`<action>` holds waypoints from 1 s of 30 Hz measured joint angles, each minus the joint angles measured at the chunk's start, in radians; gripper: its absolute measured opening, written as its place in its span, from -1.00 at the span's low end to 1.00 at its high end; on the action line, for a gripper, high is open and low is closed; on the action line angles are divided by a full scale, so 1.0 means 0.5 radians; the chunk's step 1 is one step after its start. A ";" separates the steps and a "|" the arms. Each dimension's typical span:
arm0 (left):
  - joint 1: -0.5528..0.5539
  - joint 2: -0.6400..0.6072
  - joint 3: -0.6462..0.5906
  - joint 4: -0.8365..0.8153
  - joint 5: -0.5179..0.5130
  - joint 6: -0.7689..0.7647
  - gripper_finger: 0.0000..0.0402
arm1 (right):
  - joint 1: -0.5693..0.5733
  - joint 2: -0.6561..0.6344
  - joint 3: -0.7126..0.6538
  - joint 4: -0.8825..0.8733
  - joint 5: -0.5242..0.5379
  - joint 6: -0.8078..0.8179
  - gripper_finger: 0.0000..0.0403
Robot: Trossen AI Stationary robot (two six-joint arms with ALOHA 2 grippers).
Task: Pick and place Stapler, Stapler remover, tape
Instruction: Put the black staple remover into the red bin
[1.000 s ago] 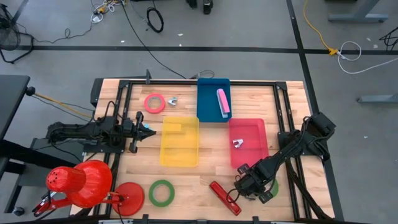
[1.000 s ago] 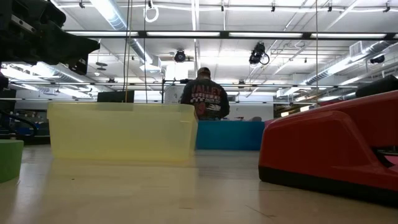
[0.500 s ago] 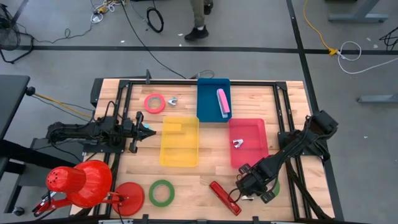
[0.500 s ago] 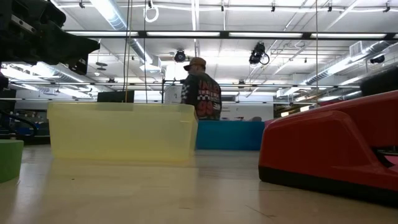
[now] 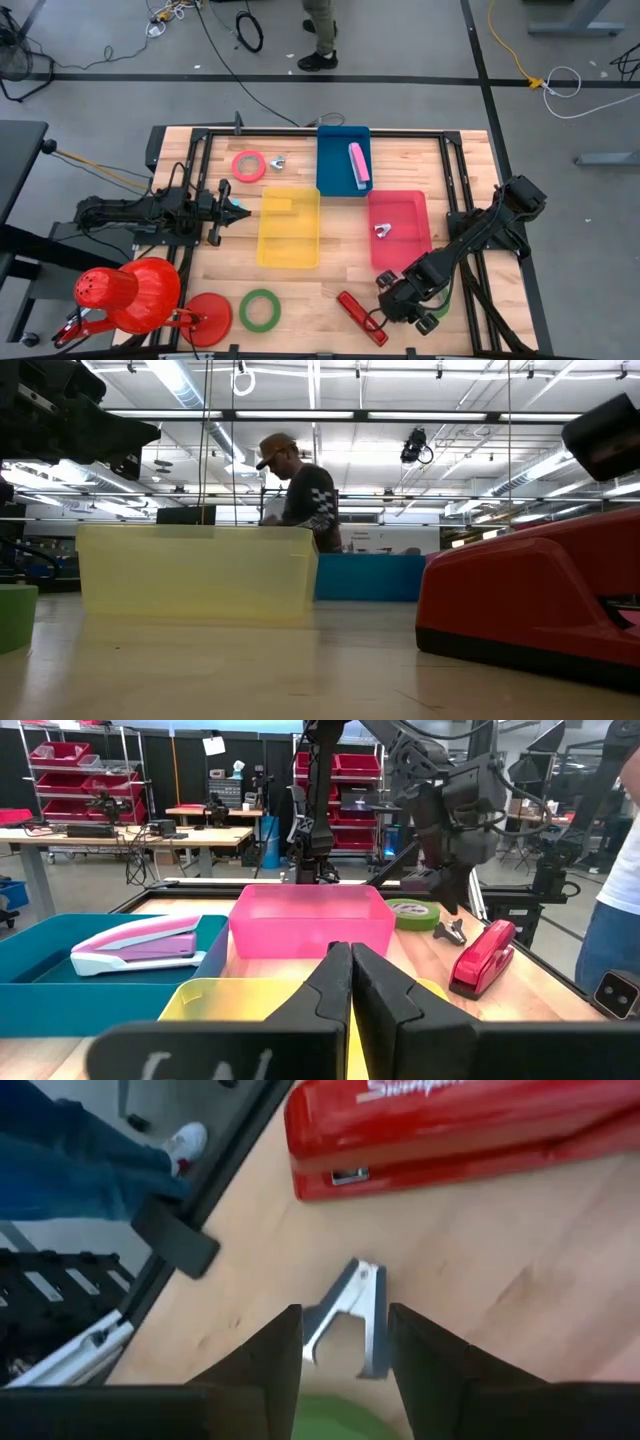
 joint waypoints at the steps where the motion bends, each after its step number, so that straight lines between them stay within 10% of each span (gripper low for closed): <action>1: 0.000 0.000 0.000 0.000 0.000 -0.001 -0.92 | 0.000 0.007 0.000 0.017 0.000 -0.006 -0.27; 30: 0.000 0.000 -0.001 -0.011 0.001 0.000 -0.92 | -0.005 0.157 -0.114 -0.026 0.103 -0.149 -0.56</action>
